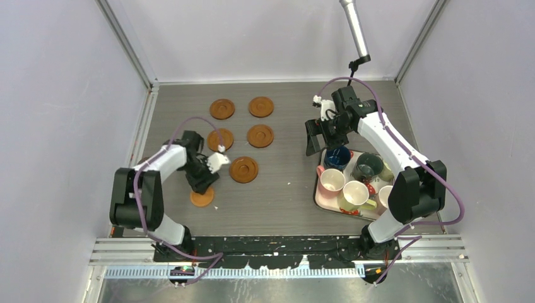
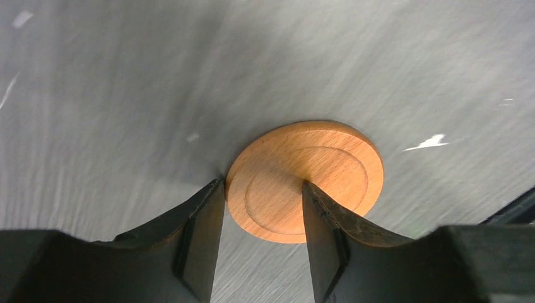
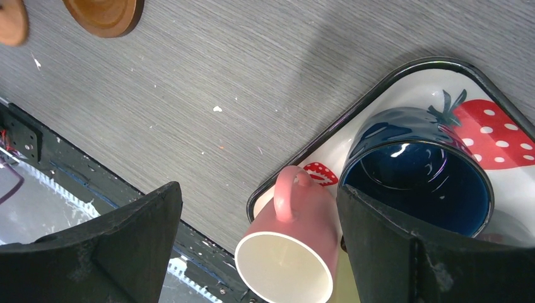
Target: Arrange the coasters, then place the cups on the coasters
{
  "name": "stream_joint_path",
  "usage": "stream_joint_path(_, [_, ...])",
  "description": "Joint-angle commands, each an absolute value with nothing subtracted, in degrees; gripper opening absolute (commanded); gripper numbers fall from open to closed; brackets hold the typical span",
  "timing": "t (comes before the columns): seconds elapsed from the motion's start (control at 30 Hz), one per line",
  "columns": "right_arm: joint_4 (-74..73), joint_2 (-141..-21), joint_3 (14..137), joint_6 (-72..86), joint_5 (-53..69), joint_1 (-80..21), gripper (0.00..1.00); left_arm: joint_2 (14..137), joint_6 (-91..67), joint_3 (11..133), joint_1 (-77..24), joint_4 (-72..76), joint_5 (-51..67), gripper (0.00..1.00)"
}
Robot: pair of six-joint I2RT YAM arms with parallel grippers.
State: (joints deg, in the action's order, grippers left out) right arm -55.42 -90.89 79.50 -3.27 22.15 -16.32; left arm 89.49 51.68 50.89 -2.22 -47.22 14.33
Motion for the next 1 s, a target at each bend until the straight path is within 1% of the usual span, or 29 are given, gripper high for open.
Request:
stream_joint_path(0.0, [-55.6,-88.5,81.4,-4.8,22.0,-16.1,0.96,84.7,49.9,45.3,-12.4,-44.7,12.6,0.49])
stream_joint_path(0.13, [-55.6,-88.3,82.0,-4.7,22.6,-15.2,0.96,82.8,45.8,44.6,-22.5,-44.0,11.3,0.49])
stream_joint_path(0.27, [-55.8,-87.9,83.0,-3.7,24.5,-12.6,0.96,83.4,41.9,46.1,-32.8,-43.9,10.6,0.49])
stream_joint_path(0.5, [-56.6,-86.4,84.3,-3.7,25.2,-10.0,0.96,91.6,34.8,52.7,-45.7,-40.8,8.6,0.49])
stream_joint_path(0.73, [-56.6,-85.0,84.0,-3.7,24.9,-8.5,0.96,102.5,30.2,64.3,-50.5,-39.1,9.5,0.48])
stream_joint_path(0.97, [-56.5,-84.3,84.7,-3.7,25.2,-5.6,0.96,108.7,27.9,73.2,-50.9,-38.9,11.1,0.49])
